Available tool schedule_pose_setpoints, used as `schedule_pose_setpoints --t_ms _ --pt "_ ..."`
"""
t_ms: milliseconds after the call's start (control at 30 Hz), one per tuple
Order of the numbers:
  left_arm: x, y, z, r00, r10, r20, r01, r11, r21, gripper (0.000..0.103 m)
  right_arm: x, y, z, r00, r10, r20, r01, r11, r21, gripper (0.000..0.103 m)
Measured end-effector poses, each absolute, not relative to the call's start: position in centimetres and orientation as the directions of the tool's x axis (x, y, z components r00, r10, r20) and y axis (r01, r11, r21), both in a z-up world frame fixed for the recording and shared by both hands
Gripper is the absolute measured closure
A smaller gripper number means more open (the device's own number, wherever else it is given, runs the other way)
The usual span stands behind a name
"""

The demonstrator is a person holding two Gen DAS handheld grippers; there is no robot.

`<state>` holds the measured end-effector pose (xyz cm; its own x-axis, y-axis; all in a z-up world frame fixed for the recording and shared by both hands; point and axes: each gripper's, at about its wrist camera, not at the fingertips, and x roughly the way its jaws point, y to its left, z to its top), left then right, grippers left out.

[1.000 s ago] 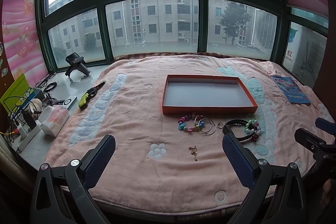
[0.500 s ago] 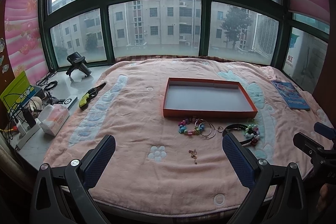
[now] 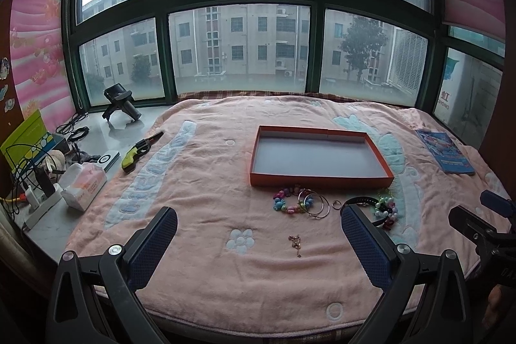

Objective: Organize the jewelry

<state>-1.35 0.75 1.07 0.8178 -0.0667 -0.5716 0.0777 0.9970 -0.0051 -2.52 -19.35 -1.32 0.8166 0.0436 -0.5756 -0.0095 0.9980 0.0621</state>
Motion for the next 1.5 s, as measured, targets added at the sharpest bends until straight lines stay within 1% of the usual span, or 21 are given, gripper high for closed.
schedule_pose_setpoints --t_ms 833,1500 --pt "-0.9 0.7 0.6 0.810 -0.061 -0.583 0.077 0.997 0.003 0.000 -2.5 -19.4 -1.4 0.818 0.048 -0.574 -0.011 0.998 0.067 0.000" --pt "0.7 0.2 -0.8 0.781 -0.103 -0.616 0.121 0.993 -0.013 0.000 -1.9 -19.0 -1.6 0.810 0.079 -0.581 -0.032 0.995 0.091 0.000"
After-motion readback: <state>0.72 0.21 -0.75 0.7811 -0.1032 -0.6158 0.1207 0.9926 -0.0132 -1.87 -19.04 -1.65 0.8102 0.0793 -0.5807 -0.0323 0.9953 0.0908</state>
